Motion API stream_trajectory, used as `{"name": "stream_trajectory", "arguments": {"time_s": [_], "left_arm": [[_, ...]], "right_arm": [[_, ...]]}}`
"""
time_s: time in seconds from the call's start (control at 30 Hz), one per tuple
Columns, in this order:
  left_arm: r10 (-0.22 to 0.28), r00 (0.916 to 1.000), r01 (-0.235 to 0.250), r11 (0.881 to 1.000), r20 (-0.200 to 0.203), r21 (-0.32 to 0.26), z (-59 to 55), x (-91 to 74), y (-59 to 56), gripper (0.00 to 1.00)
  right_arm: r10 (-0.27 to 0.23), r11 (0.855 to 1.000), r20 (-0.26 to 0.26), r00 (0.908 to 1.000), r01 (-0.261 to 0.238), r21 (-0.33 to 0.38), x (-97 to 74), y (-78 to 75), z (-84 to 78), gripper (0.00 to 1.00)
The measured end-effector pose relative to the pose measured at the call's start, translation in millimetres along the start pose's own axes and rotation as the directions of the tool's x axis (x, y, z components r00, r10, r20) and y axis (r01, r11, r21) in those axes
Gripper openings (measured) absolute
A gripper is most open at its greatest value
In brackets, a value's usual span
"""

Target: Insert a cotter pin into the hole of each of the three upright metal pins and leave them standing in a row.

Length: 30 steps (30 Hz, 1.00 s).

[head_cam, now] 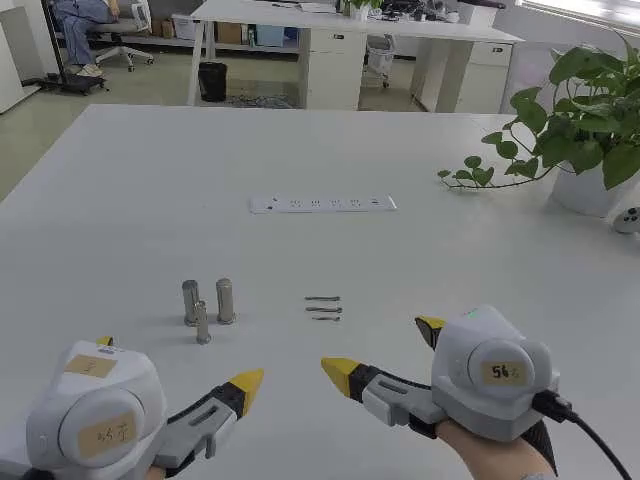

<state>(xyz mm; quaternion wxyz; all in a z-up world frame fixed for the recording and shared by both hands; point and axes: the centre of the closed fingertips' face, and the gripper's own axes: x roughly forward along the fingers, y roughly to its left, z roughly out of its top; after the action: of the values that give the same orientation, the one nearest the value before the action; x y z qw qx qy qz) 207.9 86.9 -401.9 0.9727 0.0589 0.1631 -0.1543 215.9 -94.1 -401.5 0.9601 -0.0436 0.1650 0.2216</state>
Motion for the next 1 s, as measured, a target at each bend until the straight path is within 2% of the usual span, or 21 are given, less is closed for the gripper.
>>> {"name": "stream_trajectory", "arguments": {"time_s": [0.13,0.2,0.33,0.43,0.5,0.7,0.77,0.9,1.0], "left_arm": [[0.009,1.0000,-0.009,1.000,-0.003,-0.003,-0.8,-0.1,1.9,0.92],[0.016,0.9999,-0.016,1.000,-0.006,-0.001,-1.6,-0.4,2.9,0.94],[0.006,0.9998,-0.006,1.000,-0.017,-0.007,-4.5,0.5,0.2,0.94],[-0.008,0.9998,0.008,1.000,-0.018,-0.003,-4.9,1.0,-3.4,0.94],[-0.007,0.9998,0.008,1.000,-0.019,0.013,-4.9,1.0,-4.2,0.94],[-0.012,0.9997,0.012,1.000,-0.021,0.006,-5.5,1.0,-5.1,0.96],[-0.011,0.9997,0.012,1.000,-0.020,0.016,-5.1,1.0,-5.1,0.99],[-0.027,0.9995,0.027,0.999,-0.015,0.019,-3.0,0.8,-7.7,0.99],[-0.020,0.9997,0.021,0.999,-0.016,0.035,-2.4,0.2,-5.6,0.99]], "right_arm": [[-0.021,1.000,-0.004,0.9998,0.021,-0.013,-0.1,-3.9,-1.2,0.64],[-0.046,0.998,0.007,0.9989,0.046,-0.030,-0.6,-8.9,1.4,0.72],[-0.050,0.999,0.012,0.9987,0.050,-0.003,-1.3,-10.7,2.0,0.76],[-0.065,0.998,0.018,0.9977,0.065,-0.006,-1.2,-13.4,2.7,0.83],[-0.058,0.998,0.012,0.9982,0.058,0.008,-0.8,-12.1,1.4,0.84],[-0.059,0.998,0.006,0.9983,0.058,0.012,-0.3,-11.8,0.1,0.89],[-0.056,0.998,0.005,0.9984,0.056,0.017,-0.1,-11.6,-0.4,0.89],[-0.048,0.999,0.007,0.9988,0.048,0.020,0.2,-9.7,0.1,0.88],[-0.046,0.999,0.006,0.9989,0.046,0.017,0.2,-9.1,0.2,0.88]]}}
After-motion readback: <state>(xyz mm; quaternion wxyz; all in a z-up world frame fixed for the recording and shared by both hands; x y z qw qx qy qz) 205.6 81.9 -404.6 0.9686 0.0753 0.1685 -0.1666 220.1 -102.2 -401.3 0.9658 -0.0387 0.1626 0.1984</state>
